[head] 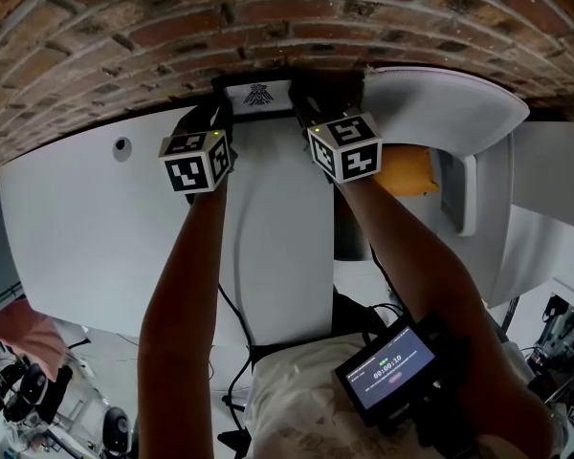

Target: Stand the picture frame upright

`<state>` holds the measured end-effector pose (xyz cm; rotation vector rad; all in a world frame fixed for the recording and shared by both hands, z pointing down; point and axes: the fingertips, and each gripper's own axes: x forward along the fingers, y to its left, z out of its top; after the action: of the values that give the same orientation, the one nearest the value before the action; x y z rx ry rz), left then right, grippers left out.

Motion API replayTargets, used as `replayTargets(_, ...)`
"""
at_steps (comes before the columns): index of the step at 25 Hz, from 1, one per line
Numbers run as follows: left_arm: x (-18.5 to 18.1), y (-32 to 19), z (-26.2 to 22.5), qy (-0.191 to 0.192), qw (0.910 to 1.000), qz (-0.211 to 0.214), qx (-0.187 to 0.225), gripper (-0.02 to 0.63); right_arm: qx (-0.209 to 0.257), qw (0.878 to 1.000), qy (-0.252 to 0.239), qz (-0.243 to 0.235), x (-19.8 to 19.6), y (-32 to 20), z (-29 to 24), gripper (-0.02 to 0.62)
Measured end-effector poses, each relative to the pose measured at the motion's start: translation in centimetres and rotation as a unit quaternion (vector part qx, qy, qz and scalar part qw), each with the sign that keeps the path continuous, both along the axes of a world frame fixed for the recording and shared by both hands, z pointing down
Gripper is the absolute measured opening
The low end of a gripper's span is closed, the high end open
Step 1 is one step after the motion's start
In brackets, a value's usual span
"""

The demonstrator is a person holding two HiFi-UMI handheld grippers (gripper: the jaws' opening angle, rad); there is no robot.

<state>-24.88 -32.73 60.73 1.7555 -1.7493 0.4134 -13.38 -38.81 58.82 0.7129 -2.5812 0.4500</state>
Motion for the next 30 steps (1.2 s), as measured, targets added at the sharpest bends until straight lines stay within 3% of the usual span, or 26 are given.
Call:
replayTargets(16,0.0,0.7,-0.3,0.003,0.9999,0.005,0.013,0.132,0.009,1.000,-0.005,0.013,0.9,-0.2,-0.5,0.132)
replayTargets(20,1.4,1.7,-0.9,0.015,0.9995,0.018,0.022,0.130,0.014,1.000,-0.008,0.010,1.6,0.8,-1.3,0.094)
replayTargets(30,3.5,7.7,-3.4,0.033,0.9982,0.024,0.044,0.051,0.023,1.000,-0.018,0.006,2.8,4.9,-3.7,0.008)
